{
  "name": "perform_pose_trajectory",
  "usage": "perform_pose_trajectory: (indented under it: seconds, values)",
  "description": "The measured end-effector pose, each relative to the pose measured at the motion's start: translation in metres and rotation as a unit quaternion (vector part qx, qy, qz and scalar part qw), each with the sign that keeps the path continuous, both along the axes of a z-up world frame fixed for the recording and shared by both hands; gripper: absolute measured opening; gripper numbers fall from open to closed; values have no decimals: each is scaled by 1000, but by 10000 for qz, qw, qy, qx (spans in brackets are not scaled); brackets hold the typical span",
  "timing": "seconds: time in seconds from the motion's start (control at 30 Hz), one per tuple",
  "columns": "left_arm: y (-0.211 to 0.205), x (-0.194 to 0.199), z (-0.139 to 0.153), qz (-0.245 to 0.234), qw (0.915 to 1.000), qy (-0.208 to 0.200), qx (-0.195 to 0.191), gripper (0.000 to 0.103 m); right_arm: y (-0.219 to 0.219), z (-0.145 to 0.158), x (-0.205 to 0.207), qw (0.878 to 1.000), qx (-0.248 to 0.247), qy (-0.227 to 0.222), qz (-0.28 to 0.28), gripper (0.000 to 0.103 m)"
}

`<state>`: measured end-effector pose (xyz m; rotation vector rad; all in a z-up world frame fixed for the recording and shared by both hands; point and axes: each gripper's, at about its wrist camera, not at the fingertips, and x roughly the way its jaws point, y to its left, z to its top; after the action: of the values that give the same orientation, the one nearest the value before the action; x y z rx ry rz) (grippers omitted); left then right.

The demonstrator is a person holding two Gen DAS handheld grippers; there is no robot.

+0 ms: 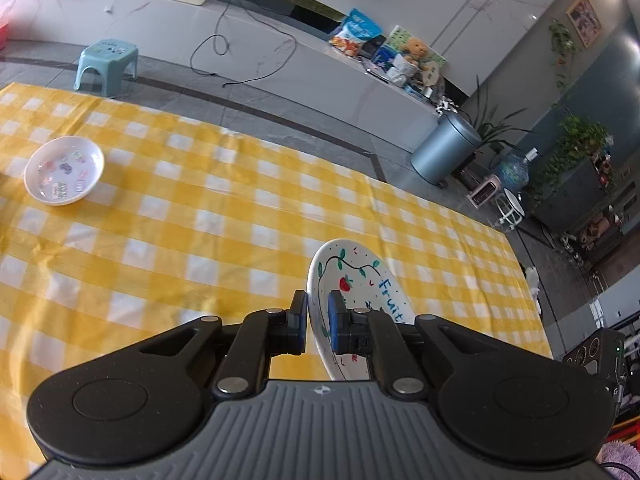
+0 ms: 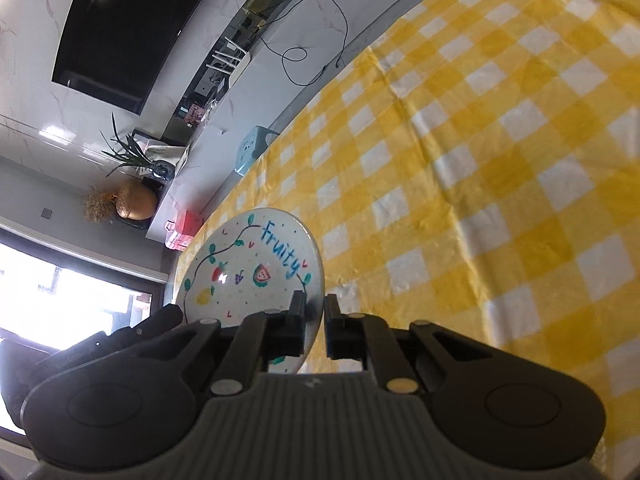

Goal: Organize plates and bowls
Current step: 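Lift the 'Fruity' plate and carry it toward the stacked bowls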

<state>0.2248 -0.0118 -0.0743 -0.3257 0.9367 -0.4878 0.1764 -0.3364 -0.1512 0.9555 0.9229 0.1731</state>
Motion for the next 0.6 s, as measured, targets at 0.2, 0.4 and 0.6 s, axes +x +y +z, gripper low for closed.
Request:
perform_pose_trajectory:
  seconds: [0.2, 0.4, 0.6]
  values:
    - [-33, -36, 10, -141, 9999, -27, -8, 11, -29, 11, -48, 9995, 32, 72, -301, 7]
    - [-59, -75, 1, -104, 9999, 65, -45, 11, -54, 11, -92, 9981, -18, 289, -552, 8]
    - [-70, -104, -15, 26, 9998, 179, -79, 11, -71, 3, -119, 9969, -107, 521, -575, 8]
